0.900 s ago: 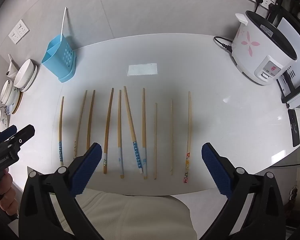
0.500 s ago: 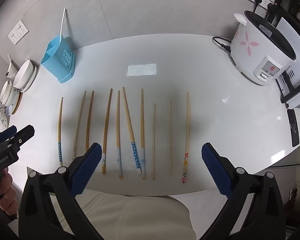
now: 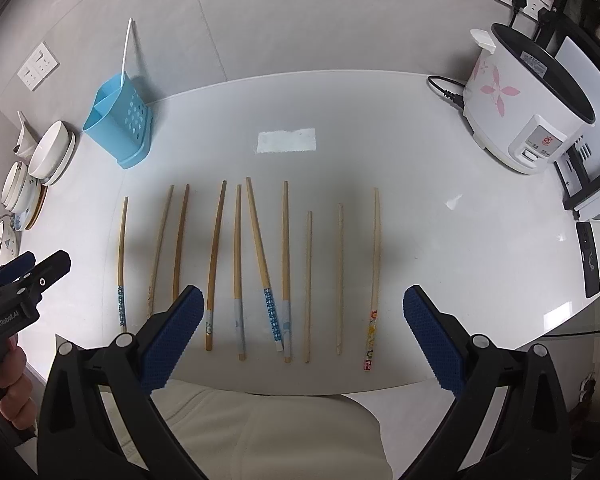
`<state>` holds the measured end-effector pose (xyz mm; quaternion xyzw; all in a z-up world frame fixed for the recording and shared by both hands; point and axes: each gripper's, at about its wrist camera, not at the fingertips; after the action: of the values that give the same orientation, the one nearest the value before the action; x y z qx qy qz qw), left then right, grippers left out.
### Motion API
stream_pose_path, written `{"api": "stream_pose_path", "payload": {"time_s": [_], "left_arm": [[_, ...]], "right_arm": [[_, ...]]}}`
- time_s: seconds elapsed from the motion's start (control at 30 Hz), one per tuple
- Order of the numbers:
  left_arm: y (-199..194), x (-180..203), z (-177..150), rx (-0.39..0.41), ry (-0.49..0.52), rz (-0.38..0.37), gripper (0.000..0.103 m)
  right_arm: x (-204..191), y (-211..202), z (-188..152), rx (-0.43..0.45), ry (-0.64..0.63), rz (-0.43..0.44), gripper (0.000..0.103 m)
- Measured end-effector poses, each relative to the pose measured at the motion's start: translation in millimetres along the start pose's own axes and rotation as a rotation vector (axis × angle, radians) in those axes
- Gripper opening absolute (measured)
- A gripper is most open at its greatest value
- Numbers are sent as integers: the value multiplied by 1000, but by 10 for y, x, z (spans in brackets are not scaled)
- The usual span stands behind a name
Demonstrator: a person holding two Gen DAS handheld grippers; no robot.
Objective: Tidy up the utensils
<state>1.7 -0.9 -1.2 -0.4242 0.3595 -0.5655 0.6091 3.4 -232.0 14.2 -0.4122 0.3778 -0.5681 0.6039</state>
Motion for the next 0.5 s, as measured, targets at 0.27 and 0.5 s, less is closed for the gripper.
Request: {"api": "stream_pose_path", "payload": {"time_s": [0.27, 0.5], "left_arm": [[6, -7, -14, -2, 2, -3, 97], [15, 1, 3, -8, -2, -7, 97]], "right_arm": [[-8, 27, -16, -3, 10, 7, 96], [-26, 33, -35, -4, 11, 13, 96]]}}
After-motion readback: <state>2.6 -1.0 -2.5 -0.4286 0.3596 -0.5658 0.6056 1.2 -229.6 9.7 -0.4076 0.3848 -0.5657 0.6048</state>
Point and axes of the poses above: each gripper's, at about its wrist camera, not at the fingertips, and y roughly the way its jaws point, x to its right, z to its top, and after that the axes turned 1 degree about -x, right-handed
